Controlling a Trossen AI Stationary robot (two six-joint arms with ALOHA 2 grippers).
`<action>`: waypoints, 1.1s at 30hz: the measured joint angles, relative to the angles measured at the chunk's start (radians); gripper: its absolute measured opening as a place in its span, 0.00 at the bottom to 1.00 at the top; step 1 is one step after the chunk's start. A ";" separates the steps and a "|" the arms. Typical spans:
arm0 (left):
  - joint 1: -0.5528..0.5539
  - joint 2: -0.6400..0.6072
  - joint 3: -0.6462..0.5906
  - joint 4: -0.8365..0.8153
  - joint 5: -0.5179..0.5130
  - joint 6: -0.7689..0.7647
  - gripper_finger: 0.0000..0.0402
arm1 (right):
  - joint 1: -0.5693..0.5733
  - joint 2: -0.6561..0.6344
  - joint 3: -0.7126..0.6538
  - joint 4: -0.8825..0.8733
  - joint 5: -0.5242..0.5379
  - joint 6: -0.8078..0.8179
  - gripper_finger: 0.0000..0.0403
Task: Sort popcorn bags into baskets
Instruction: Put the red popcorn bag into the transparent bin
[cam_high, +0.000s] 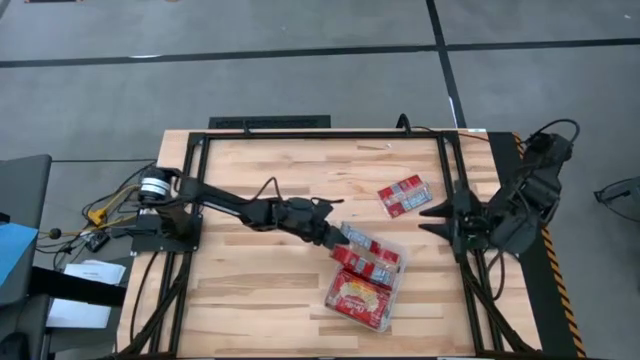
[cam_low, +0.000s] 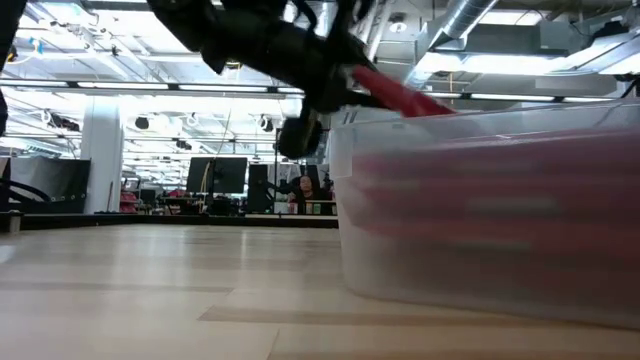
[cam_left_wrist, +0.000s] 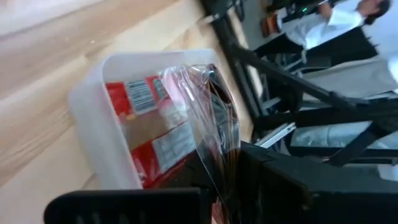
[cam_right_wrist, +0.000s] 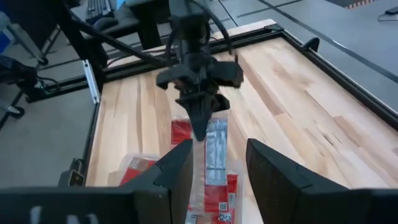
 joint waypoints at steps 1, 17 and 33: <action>0.002 0.018 0.012 -0.003 0.007 -0.001 0.03 | 0.002 0.005 0.000 -0.002 0.001 0.003 0.42; 0.052 0.175 0.240 -0.228 0.126 0.033 0.05 | 0.024 0.059 0.000 -0.045 -0.002 0.088 0.41; 0.055 0.175 0.239 -0.237 0.123 -0.059 0.06 | 0.024 0.070 0.000 -0.050 0.031 0.086 0.37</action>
